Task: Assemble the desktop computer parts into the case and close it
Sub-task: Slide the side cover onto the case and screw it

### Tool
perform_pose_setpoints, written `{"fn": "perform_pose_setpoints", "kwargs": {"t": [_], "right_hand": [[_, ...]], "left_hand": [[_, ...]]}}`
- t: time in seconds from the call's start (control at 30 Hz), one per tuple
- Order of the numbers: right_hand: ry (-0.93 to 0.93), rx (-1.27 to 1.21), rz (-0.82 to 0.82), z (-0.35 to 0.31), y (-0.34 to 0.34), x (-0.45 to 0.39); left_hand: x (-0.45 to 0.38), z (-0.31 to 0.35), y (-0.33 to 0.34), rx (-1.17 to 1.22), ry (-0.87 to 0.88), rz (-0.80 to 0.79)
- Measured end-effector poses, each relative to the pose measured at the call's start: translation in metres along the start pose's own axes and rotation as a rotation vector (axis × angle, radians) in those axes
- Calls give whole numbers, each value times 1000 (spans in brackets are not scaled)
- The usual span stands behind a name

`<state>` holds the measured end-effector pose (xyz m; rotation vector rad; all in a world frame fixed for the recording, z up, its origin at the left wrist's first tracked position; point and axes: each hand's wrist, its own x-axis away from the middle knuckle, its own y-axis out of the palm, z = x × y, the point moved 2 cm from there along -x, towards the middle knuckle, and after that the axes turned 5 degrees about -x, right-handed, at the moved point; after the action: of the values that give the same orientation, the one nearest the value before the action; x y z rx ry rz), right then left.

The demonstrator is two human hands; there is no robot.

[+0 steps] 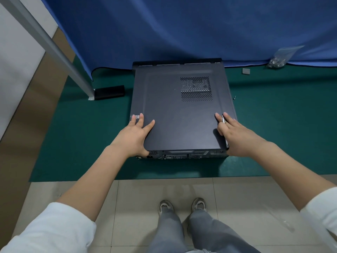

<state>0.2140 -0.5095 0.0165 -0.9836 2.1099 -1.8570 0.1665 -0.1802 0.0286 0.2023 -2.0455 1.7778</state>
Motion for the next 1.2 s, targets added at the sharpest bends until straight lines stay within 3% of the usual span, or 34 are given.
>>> {"fn": "perform_pose_setpoints", "kwargs": {"t": [0.3, 0.47, 0.6, 0.73, 0.87, 1.2], "right_hand": [[19, -27, 46, -4, 10, 7], [40, -247, -57, 3, 2, 3], [74, -394, -59, 13, -1, 2], [270, -640, 116, 16, 19, 18], [416, -798, 279, 12, 33, 35], [529, -635, 360, 6, 28, 35]], "left_hand": [[8, 5, 7, 30, 13, 53], [6, -2, 11, 63, 29, 41], [12, -6, 18, 343, 48, 95], [28, -5, 40, 764, -199, 237], [41, -4, 63, 1002, -431, 339], [36, 2, 69, 1095, -597, 482]]}}
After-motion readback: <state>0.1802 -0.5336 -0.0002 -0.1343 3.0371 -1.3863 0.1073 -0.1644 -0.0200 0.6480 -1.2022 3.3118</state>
